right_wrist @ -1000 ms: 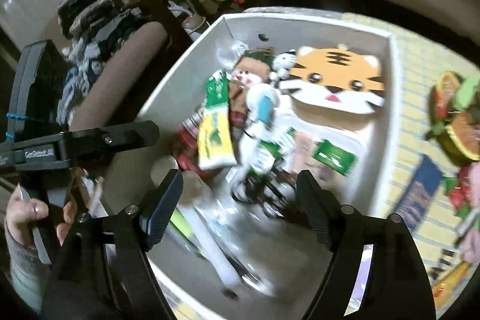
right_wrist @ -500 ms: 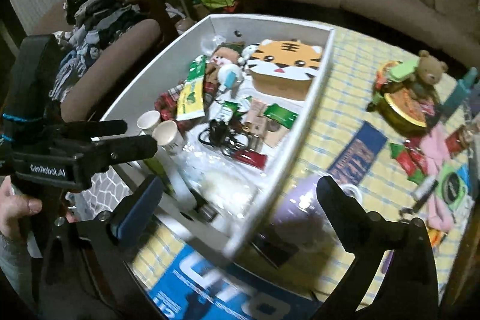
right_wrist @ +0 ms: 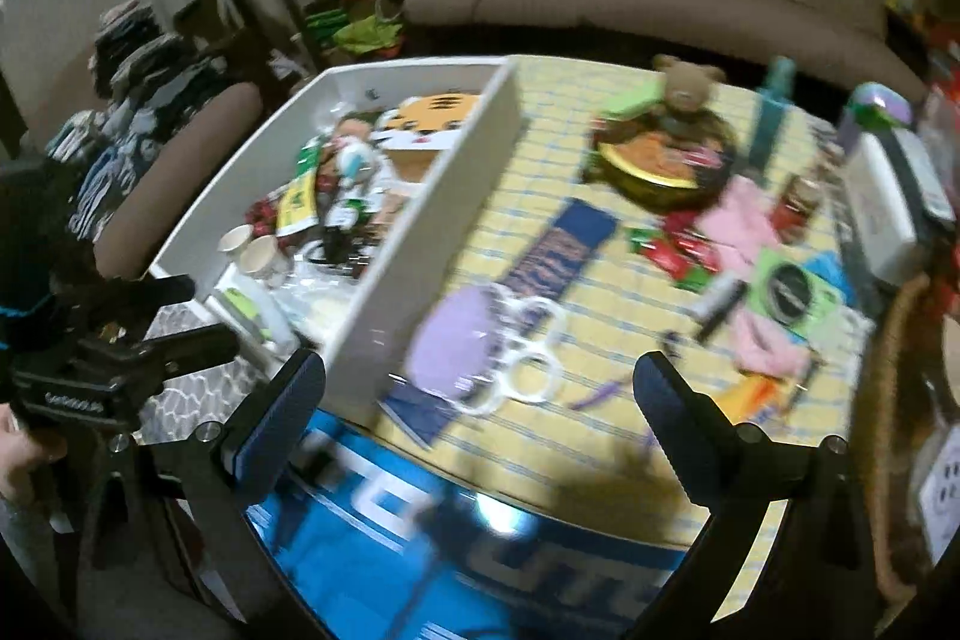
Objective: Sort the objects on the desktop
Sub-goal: 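Withdraw the right gripper from the storage box back over the table, then move the right gripper toward the purple eyelash curler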
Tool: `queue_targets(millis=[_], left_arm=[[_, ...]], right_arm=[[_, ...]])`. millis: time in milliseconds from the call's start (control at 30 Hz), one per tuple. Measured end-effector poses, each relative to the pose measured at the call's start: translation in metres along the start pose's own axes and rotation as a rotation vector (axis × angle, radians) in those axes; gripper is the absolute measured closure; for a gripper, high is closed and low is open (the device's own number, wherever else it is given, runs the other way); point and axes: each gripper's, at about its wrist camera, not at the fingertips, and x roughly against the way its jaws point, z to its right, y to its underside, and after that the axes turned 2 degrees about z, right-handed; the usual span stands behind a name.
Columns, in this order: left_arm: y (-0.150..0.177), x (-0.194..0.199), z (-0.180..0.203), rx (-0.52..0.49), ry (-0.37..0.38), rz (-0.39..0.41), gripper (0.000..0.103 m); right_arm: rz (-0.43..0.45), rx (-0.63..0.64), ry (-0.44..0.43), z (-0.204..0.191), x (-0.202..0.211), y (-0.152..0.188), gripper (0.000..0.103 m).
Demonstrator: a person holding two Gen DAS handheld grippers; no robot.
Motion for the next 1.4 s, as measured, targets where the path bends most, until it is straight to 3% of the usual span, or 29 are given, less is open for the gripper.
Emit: queue_targets(millis=[233,433,767,933,1200,1400], left_arm=[[-0.001,-0.019,0.064,-0.094,0.032,-0.013,0.0],[0.001,-0.052,0.106,-0.138,0.072,-0.053,0.0],[0.003,-0.113,0.146,-0.221,0.078,-0.116,0.0],[0.003,-0.136,0.152,-0.227,0.11,-0.143,0.0],[0.006,-0.15,0.139,-0.212,0.186,-0.149,0.0],[0.008,-0.151,0.143,-0.211,0.298,-0.199,0.0]], right_arm=[[0.033,-0.088,0.071,0.076,0.027,0.016,0.0],[0.052,-0.174,0.081,0.13,0.032,0.028,0.0],[0.015,-0.253,0.043,0.168,-0.002,0.045,0.0],[-0.048,-0.2,0.041,0.172,-0.029,0.054,0.001],[-0.128,0.015,0.061,0.165,-0.07,0.059,0.002],[-0.176,0.149,0.082,0.156,-0.099,0.065,0.003]])
